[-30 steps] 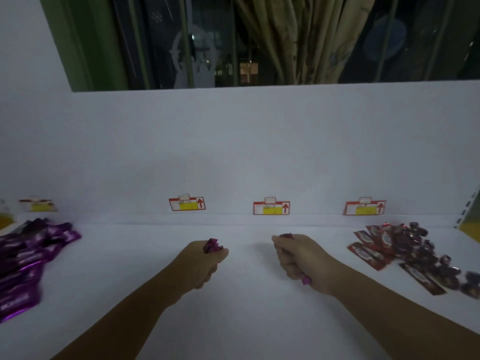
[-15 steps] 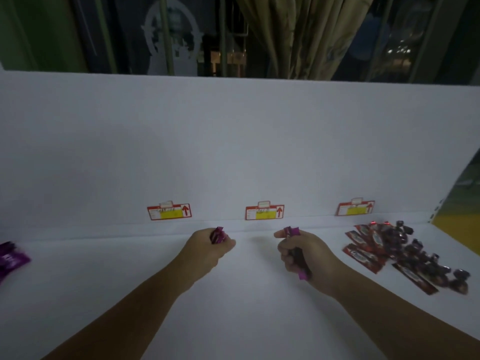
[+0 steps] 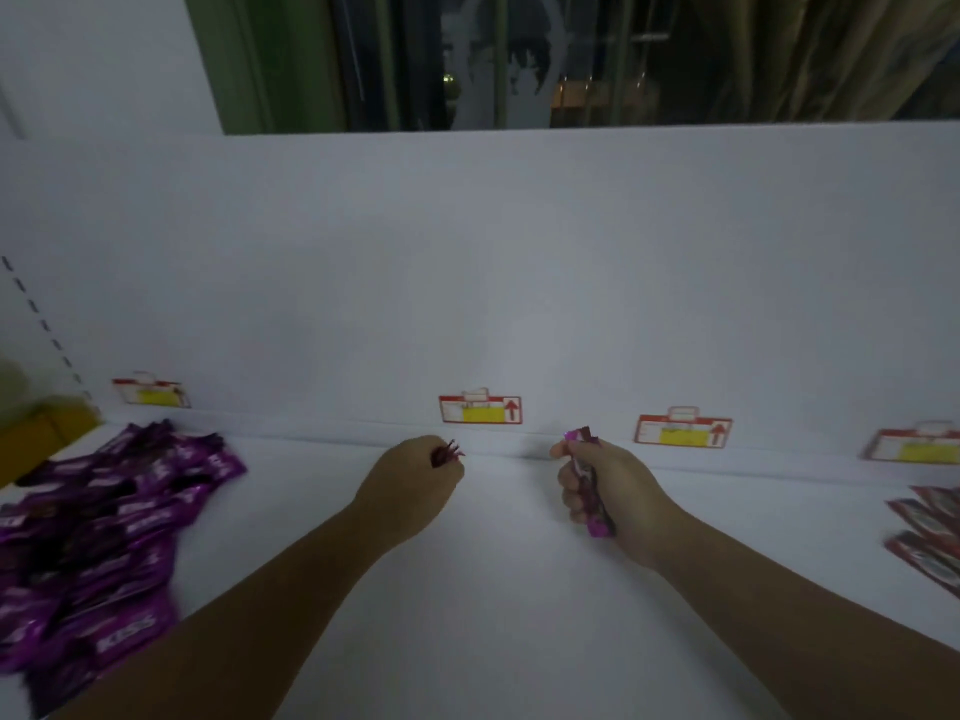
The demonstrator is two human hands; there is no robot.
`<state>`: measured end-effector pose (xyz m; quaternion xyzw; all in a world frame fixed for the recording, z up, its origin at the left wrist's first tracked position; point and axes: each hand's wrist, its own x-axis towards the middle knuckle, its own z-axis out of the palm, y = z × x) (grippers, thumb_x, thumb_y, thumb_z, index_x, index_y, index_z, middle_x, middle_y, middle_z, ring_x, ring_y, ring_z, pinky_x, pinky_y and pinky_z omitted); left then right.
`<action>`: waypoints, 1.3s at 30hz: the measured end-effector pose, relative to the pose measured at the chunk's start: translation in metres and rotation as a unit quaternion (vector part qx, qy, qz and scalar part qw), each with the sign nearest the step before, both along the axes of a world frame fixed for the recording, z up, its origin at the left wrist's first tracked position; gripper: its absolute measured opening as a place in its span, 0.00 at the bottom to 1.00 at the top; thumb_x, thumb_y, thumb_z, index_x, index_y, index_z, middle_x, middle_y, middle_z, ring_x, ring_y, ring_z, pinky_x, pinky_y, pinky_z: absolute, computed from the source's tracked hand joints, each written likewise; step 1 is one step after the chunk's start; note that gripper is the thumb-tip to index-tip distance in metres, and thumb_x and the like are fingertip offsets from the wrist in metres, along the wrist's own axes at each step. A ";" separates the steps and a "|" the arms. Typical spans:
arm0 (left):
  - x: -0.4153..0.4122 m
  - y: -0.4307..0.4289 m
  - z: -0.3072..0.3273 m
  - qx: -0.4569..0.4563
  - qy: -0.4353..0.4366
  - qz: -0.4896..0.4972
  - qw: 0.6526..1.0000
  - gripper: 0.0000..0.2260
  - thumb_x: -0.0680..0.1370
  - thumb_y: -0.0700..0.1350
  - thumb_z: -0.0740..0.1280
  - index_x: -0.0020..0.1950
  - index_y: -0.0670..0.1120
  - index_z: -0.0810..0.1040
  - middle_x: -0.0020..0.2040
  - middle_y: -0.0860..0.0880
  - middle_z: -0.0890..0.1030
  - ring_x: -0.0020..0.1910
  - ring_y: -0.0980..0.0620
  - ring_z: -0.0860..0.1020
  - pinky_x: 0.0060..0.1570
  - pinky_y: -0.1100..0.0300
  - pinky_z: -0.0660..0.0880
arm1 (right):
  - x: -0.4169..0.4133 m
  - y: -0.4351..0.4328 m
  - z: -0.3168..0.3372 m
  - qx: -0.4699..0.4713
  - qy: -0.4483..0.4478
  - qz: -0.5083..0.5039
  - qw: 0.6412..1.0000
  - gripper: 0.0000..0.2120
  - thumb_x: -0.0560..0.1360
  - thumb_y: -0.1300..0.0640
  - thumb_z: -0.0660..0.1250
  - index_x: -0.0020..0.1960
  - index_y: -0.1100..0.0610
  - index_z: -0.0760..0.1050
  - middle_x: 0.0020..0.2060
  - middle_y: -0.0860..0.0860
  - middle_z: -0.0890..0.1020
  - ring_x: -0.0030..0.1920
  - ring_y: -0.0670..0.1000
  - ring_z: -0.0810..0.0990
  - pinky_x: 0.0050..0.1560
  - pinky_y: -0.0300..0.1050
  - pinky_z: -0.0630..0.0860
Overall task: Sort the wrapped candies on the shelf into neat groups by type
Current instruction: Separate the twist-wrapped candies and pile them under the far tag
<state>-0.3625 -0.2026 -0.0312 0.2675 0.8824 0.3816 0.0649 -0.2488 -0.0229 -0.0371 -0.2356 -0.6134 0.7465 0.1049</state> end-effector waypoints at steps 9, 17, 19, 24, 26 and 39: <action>-0.056 -0.027 -0.016 -0.122 0.105 -0.114 0.980 0.05 0.73 0.45 0.65 0.45 0.49 0.70 0.46 0.48 0.76 0.45 0.49 0.74 0.41 0.61 0.66 | -0.060 -0.054 -0.019 0.600 -0.122 0.058 0.789 0.06 0.75 0.48 0.61 0.46 0.48 0.74 0.41 0.45 0.78 0.43 0.47 0.76 0.45 0.41 0.71; -0.070 -0.035 -0.013 -0.021 -0.103 -0.252 0.962 0.33 0.67 0.39 0.75 0.70 0.42 0.66 0.64 0.45 0.74 0.57 0.48 0.76 0.55 0.55 0.75 | -0.046 -0.063 -0.017 0.624 -0.084 0.084 0.773 0.23 0.75 0.47 0.66 0.68 0.52 0.69 0.62 0.48 0.74 0.60 0.46 0.71 0.60 0.34 0.61; -0.069 -0.041 -0.008 -0.032 -0.102 -0.265 0.958 0.32 0.71 0.43 0.73 0.72 0.47 0.64 0.67 0.49 0.71 0.58 0.53 0.74 0.55 0.61 0.72 | -0.034 -0.058 -0.015 0.636 -0.107 0.061 0.762 0.24 0.76 0.46 0.62 0.70 0.51 0.66 0.68 0.47 0.70 0.66 0.47 0.67 0.63 0.35 0.56; -0.053 -0.044 0.004 -0.045 0.037 -0.228 0.972 0.20 0.79 0.52 0.61 0.70 0.51 0.68 0.69 0.52 0.69 0.65 0.53 0.69 0.60 0.62 0.66 | 0.014 -0.037 -0.012 0.688 -0.156 0.023 0.709 0.23 0.78 0.46 0.58 0.71 0.52 0.64 0.71 0.51 0.66 0.70 0.50 0.63 0.68 0.39 0.55; -0.035 -0.033 0.007 -0.058 0.076 -0.255 0.962 0.20 0.79 0.53 0.60 0.70 0.50 0.66 0.69 0.50 0.69 0.64 0.53 0.69 0.60 0.62 0.66 | 0.038 -0.029 -0.013 0.696 -0.193 0.010 0.692 0.25 0.78 0.45 0.57 0.73 0.51 0.61 0.73 0.52 0.62 0.72 0.50 0.60 0.70 0.41 0.54; 0.172 0.082 -0.008 -0.162 0.170 -0.367 0.900 0.25 0.80 0.59 0.52 0.75 0.53 0.55 0.77 0.52 0.52 0.76 0.53 0.47 0.73 0.52 0.46 | 0.283 0.015 -0.018 0.675 -0.259 -0.035 0.689 0.27 0.78 0.43 0.56 0.75 0.47 0.55 0.76 0.50 0.52 0.75 0.48 0.51 0.72 0.43 0.49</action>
